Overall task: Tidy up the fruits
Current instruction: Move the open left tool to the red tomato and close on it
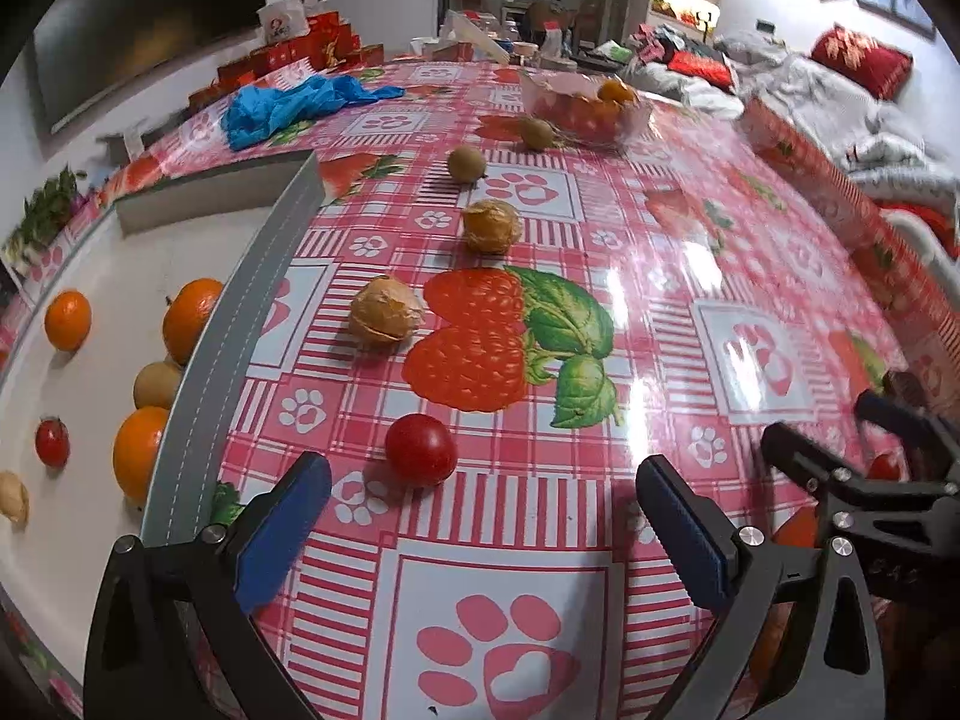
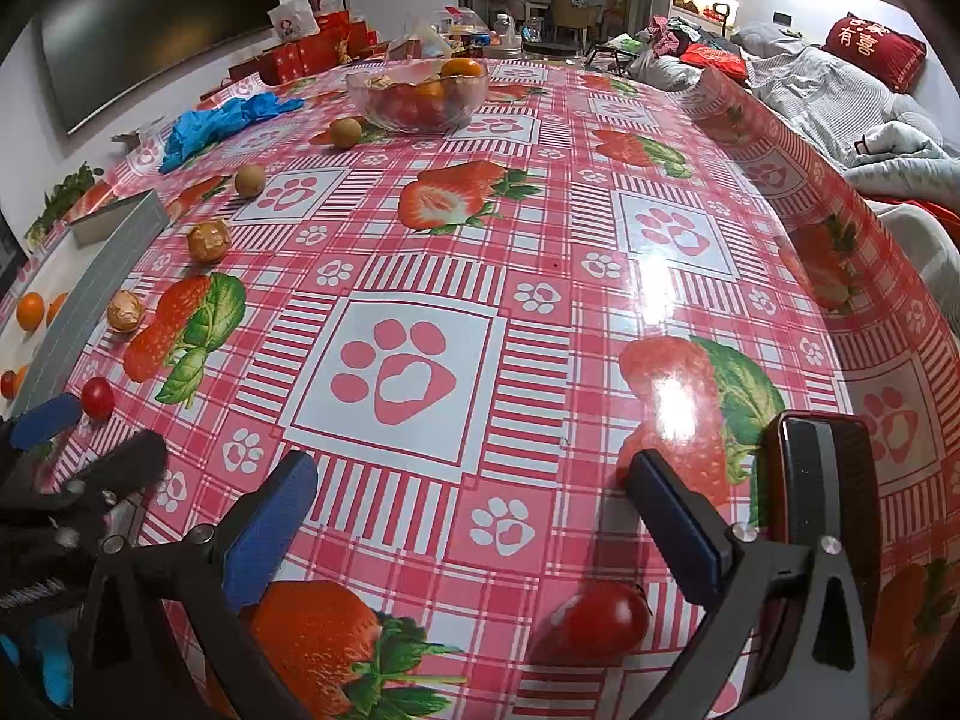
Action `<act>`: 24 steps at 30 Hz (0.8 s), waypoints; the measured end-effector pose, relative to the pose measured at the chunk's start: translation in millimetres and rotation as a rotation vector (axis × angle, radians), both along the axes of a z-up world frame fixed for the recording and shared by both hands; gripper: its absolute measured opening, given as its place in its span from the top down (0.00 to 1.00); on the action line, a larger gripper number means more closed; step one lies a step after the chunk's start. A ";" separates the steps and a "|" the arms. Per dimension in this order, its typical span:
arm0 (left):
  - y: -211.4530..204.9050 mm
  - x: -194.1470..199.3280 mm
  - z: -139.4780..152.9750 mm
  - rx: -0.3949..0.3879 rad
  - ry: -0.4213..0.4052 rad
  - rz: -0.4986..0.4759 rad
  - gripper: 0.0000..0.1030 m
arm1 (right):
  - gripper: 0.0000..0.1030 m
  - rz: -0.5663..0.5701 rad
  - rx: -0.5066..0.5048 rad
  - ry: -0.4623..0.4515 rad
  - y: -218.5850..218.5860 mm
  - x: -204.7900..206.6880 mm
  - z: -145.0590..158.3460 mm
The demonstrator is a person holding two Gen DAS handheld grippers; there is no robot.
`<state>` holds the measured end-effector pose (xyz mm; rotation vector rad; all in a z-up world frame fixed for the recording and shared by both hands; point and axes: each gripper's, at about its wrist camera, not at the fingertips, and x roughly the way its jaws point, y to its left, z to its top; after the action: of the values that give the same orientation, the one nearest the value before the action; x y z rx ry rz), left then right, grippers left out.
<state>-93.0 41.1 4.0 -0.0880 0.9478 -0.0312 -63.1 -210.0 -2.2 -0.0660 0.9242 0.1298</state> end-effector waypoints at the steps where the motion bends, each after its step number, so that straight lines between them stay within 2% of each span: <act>1: 2.7 -0.2 1.5 -0.020 0.001 -0.002 0.01 | 0.00 0.000 0.000 0.000 0.3 -0.1 -0.1; 3: 3.9 0.4 3.3 -0.031 0.015 -0.003 0.01 | 0.00 0.000 -0.001 0.000 0.3 -0.1 -0.1; 7: -0.3 5.3 9.9 0.022 0.007 0.006 0.01 | 0.00 0.000 0.001 0.000 0.1 -0.1 0.1; 9: 0.2 8.8 11.1 0.018 0.008 0.008 0.02 | 0.00 0.000 0.000 0.000 -0.3 0.0 0.1; 10: 1.1 11.3 9.9 0.015 0.017 0.010 0.05 | 0.00 0.000 0.000 0.000 -0.4 0.1 0.2; 11: 1.1 13.3 8.3 0.016 0.028 0.010 0.19 | 0.00 0.000 0.000 0.000 -0.1 0.0 0.1; 12: 0.6 16.2 5.4 0.020 0.051 0.004 0.25 | 0.00 0.000 0.000 0.000 -0.4 0.0 0.2; 14: -2.6 17.6 5.3 0.063 0.046 0.003 0.29 | 0.00 0.000 0.000 0.000 -0.5 0.1 0.2; 18: -4.8 18.9 6.0 0.052 0.044 -0.009 0.44 | 0.00 0.000 0.000 0.000 -0.4 0.1 0.1; 20: -7.2 17.0 6.6 0.061 0.035 -0.026 0.63 | 0.00 0.000 0.000 0.000 -0.4 0.0 0.1; 22: -8.3 15.3 7.9 0.056 0.036 -0.042 0.72 | 0.00 0.000 0.000 0.000 -0.2 0.1 0.1; 24: -8.4 13.2 8.6 0.049 0.037 -0.049 0.74 | 0.00 0.000 -0.002 0.001 -0.3 0.0 0.0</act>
<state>-79.8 32.7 12.6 -0.0204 0.9867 -0.0519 -63.1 -210.3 -2.3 -0.0679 0.9250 0.1287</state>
